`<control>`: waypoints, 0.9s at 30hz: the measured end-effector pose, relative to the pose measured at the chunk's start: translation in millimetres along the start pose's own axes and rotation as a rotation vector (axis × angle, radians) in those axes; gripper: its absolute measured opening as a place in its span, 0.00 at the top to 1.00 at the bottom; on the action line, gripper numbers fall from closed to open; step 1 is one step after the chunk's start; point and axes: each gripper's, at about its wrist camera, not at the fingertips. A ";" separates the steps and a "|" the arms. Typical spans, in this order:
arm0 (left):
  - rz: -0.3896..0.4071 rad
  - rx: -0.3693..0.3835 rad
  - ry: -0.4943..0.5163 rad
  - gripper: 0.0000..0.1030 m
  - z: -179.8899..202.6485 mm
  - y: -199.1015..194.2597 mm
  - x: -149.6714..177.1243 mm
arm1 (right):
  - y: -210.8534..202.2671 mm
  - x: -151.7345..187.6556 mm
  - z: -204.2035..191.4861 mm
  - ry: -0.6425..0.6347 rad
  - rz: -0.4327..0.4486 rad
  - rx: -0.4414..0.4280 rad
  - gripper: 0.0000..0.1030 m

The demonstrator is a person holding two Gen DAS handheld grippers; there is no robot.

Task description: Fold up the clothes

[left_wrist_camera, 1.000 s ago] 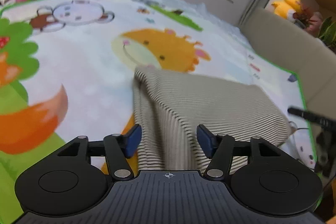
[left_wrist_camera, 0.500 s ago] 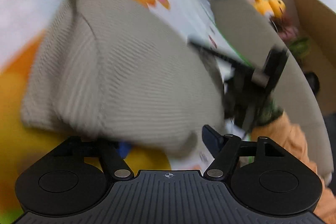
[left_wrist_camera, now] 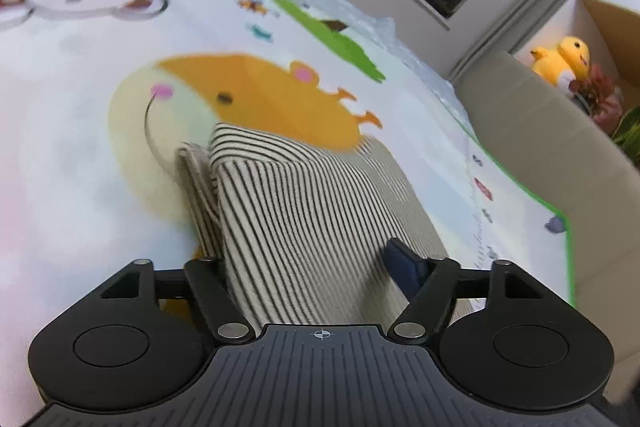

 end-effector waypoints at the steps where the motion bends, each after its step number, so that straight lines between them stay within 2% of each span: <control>1: -0.001 -0.007 0.010 0.27 0.7 0.3 -0.7 | -3.8 0.1 -8.8 -0.024 0.002 -0.041 0.53; 3: -0.001 -0.020 0.023 0.26 1.6 -9.2 1.2 | -10.2 -5.0 -16.3 -0.064 0.021 -0.063 0.52; 5: 0.007 -0.055 0.061 0.23 5.6 -27.0 6.7 | -18.4 -15.3 -13.6 -0.079 0.069 -0.036 0.48; 7: 0.019 -0.088 0.116 0.20 12.8 -49.2 14.1 | -24.0 -29.0 -7.6 -0.078 0.128 0.011 0.48; 9: 0.031 -0.096 0.147 0.20 18.6 -69.5 21.0 | -24.8 -41.6 -4.5 -0.072 0.173 0.042 0.48; 11: 0.042 -0.079 0.149 0.21 23.2 -87.1 28.8 | -20.7 -48.1 -6.8 -0.064 0.190 0.029 0.49; 14: 0.034 -0.002 0.157 0.30 33.2 -99.5 43.1 | -0.3 -41.0 -20.6 -0.121 0.121 -0.038 0.49; 15: 0.017 0.015 0.174 0.37 37.7 -97.5 48.8 | 10.6 -33.4 -24.3 -0.144 0.079 -0.033 0.49; 16: -0.004 0.022 0.194 0.38 41.9 -94.1 55.0 | 23.8 -22.7 -27.1 -0.169 0.026 -0.011 0.49; 17: -0.024 0.029 0.214 0.38 46.0 -90.6 61.2 | 29.7 -13.6 -25.6 -0.165 0.010 -0.004 0.48; 19: -0.065 -0.007 0.259 0.38 51.1 -80.2 73.9 | 27.7 -2.8 -17.7 -0.132 0.015 -0.012 0.48; 22: -0.105 -0.071 0.292 0.35 47.8 -68.3 85.8 | 3.2 -9.1 -7.7 -0.130 0.022 0.020 0.48; 26: -0.098 -0.068 0.288 0.33 45.9 -68.2 87.1 | -28.0 -12.4 -3.8 -0.120 0.076 -0.002 0.48; 27: -0.097 -0.069 0.287 0.33 45.3 -68.0 87.1 | -26.8 -9.6 -4.6 -0.125 0.065 -0.007 0.48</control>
Point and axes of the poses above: each gripper's, at about its wrist camera, not at the fingertips, and y roughly the way its jaws point, z to its right, x to its underside, and after that the axes turned 9 degrees about x, right-handed
